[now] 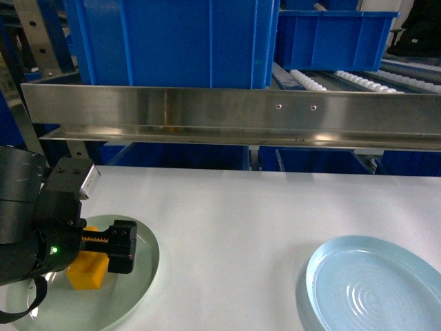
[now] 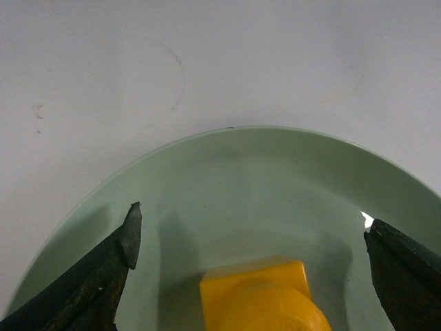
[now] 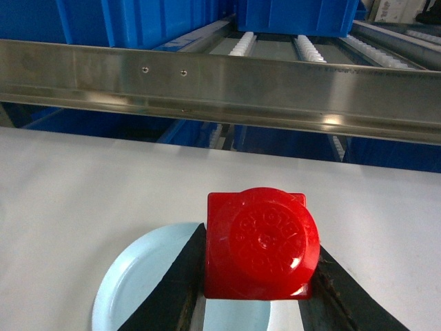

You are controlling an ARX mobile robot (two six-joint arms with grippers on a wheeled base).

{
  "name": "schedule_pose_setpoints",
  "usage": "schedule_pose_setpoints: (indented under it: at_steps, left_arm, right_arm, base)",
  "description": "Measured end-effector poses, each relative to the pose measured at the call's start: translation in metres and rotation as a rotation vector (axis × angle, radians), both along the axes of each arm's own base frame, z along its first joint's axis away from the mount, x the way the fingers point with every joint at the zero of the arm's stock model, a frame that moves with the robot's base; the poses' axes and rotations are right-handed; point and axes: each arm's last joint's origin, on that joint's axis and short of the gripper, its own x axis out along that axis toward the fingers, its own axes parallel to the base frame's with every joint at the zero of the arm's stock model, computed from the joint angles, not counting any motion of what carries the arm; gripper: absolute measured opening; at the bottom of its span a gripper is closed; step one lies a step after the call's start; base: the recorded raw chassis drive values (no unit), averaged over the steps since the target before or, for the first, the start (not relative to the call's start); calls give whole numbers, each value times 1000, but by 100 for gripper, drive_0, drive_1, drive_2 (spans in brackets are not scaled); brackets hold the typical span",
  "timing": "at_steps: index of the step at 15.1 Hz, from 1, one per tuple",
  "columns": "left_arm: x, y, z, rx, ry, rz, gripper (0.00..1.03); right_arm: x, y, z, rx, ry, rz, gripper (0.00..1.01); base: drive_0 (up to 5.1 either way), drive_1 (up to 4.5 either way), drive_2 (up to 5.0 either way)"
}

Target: Sort and place red and yellow blocks in left bins

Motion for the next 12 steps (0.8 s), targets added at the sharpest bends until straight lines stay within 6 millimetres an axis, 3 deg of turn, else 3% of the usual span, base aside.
schedule_pose_setpoints:
  at_steps: [1,4,7,12]
  left_arm:
    - [0,-1,-1,3,3,7,97]
    - [-5,-3,-2,-16,27,30,60]
    - [-16,-3,2,-20,56,22,30]
    - [-28,1,10,-24,56,14,26]
  right_arm:
    - [0,0,0,0,0,0,29]
    - [0,0,0,0,0,0,29]
    - [0,0,0,0,0,0,29]
    - [0,0,0,0,0,0,29]
  base:
    - [0,0,0]
    - [0,0,0]
    - [0,0,0]
    - [0,0,0]
